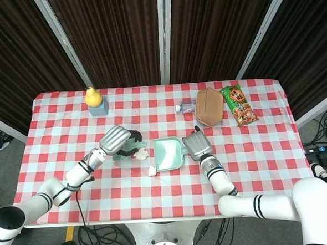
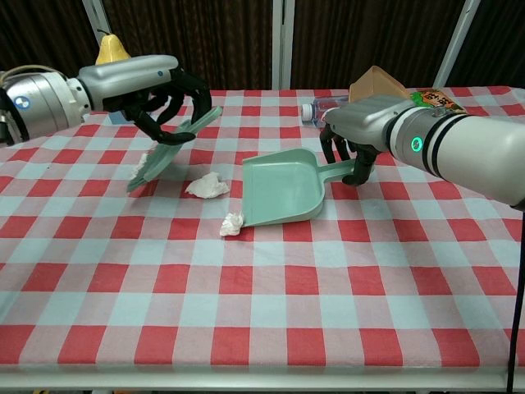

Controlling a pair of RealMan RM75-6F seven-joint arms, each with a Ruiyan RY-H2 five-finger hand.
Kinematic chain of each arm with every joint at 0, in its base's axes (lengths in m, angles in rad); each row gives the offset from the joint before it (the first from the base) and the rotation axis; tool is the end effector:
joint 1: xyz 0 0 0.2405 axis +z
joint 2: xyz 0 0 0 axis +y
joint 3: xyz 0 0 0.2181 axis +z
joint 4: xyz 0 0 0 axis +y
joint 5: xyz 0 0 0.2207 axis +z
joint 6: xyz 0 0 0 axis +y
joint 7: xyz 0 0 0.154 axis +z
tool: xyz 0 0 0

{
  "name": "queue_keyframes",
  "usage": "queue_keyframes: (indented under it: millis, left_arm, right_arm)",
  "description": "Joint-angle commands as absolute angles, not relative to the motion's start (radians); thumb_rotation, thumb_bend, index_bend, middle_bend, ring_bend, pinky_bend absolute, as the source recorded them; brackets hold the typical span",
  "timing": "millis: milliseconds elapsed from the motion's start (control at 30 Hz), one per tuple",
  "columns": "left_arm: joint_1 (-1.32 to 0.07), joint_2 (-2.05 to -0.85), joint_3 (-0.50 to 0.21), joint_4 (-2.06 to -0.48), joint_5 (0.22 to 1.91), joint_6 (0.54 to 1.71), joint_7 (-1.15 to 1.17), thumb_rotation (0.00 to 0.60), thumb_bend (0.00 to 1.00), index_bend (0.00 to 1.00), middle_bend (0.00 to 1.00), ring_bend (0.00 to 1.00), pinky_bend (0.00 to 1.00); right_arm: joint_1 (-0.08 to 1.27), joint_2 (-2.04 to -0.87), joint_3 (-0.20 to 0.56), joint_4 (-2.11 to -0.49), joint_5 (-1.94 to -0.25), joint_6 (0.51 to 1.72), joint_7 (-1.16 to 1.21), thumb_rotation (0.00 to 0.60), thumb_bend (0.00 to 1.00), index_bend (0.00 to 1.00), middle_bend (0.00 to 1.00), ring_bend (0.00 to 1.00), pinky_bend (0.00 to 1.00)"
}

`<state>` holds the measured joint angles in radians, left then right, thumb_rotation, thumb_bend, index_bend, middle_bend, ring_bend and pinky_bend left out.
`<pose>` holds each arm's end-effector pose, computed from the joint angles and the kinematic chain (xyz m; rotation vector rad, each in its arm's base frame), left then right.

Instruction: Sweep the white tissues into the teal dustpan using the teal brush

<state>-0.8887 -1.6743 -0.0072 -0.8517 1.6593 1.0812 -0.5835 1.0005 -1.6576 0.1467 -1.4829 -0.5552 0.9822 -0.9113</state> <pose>-0.1310 0.3786 -0.0273 -2.0978 -0.8985 -1.2690 -0.0843 -0.3351 -0.0715 1.9697 -0.7813 0.5129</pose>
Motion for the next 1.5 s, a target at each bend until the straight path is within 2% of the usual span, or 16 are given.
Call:
queue_keyframes:
  millis: [33,233,433,600,767,1167,1500]
  left_arm:
    - [-0.864,-1.643,-0.009,-0.863,1.633,1.083,-0.562,0.600,0.45,0.51,0.55,0.70,0.91]
    - [-0.839,-1.647,-0.001,-0.793,1.587,1.021,-0.583,0.600,0.45,0.51,0.55,0.70,0.91]
    - [-0.849,-1.722,0.006,-0.656,1.573,0.956,-0.638,0.600,0.45,0.51,0.55,0.70,0.91]
    - [-0.861,-1.760,0.007,-0.599,1.583,0.962,-0.691,0.600,0.45,0.51,0.55,0.70,0.91]
    - [-0.873,-1.784,0.015,-0.575,1.600,0.977,-0.690,0.600,0.45,0.51,0.55,0.70,0.91]
    - [-0.885,-1.765,0.008,-0.695,1.611,1.024,-0.749,0.600,0.45,0.51,0.55,0.70,0.91]
    - [-0.911,-1.758,-0.015,-0.803,1.602,1.016,-0.744,0.600,0.45,0.51,0.55,0.70,0.91]
  right_arm:
    - [1.008,-1.669,0.144,-1.476,-0.552,0.981,-0.914,0.600,0.37,0.68,0.59,0.34,0.14]
    - [1.019,-1.677,0.140,-1.479,-0.544,0.989,-0.921,0.600,0.37,0.68,0.59,0.34,0.14]
    - [0.998,-1.623,0.109,-1.569,-0.572,1.036,-0.925,0.600,0.37,0.68,0.59,0.34,0.14]
    - [0.981,-1.581,0.085,-1.636,-0.583,1.074,-0.937,0.600,0.37,0.68,0.59,0.34,0.14]
    - [0.992,-1.598,0.086,-1.631,-0.568,1.072,-0.950,0.600,0.37,0.68,0.59,0.34,0.14]
    - [1.030,-1.687,0.113,-1.554,-0.533,1.064,-0.974,0.600,0.37,0.68,0.59,0.34,0.14]
    - [1.054,-1.734,0.143,-1.505,-0.509,1.048,-0.969,0.600,0.38,0.68,0.59,0.34,0.14]
